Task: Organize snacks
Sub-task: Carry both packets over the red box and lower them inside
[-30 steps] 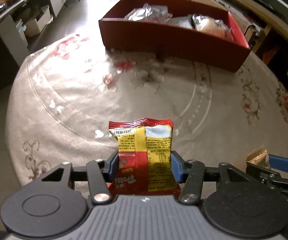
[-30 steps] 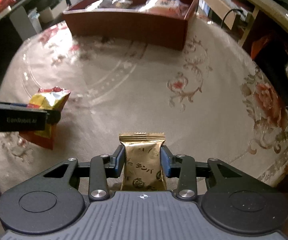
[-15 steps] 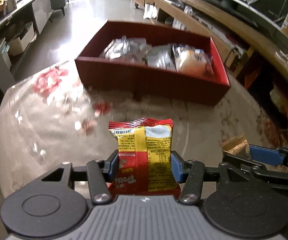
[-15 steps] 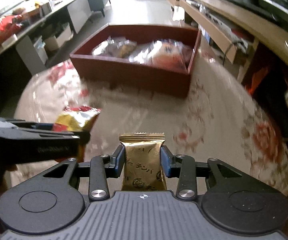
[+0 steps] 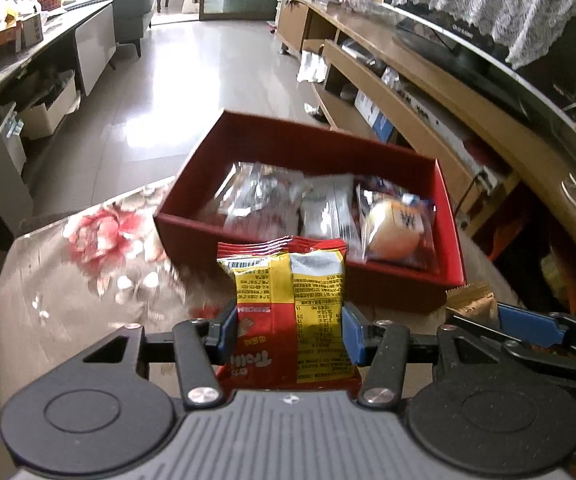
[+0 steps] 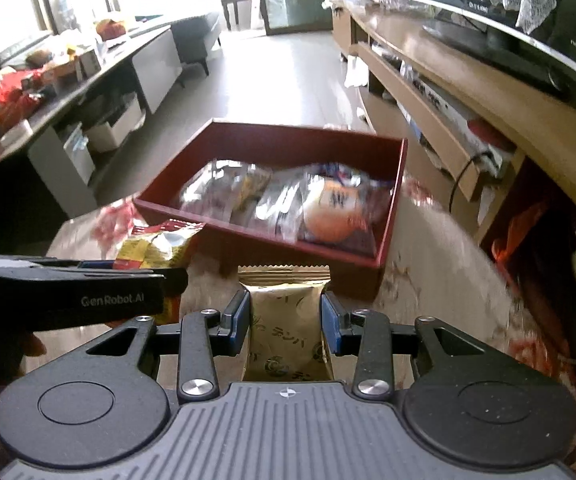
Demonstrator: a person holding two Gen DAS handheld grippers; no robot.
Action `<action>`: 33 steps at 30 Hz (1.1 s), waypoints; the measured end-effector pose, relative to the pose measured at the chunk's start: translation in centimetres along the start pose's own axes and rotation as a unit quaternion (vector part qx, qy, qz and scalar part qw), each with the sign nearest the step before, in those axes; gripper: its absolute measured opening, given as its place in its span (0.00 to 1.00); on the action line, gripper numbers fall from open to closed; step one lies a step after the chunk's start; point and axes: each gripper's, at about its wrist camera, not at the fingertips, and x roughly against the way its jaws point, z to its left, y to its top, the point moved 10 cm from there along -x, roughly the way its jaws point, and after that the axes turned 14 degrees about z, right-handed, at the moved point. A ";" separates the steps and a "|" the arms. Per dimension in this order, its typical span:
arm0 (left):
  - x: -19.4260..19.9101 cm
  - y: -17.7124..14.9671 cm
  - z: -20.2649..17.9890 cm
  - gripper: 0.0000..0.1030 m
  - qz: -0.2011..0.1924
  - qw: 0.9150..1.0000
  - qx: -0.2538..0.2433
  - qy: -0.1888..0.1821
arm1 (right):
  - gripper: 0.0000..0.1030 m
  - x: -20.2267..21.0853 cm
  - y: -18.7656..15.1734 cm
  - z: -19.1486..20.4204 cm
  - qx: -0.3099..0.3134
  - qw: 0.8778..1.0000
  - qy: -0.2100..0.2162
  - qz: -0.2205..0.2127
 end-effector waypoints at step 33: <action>-2.9 9.7 -1.5 0.53 -0.034 0.999 0.017 0.017 | 0.44 -1.6 10.0 -2.4 -0.009 0.999 -0.004 -0.044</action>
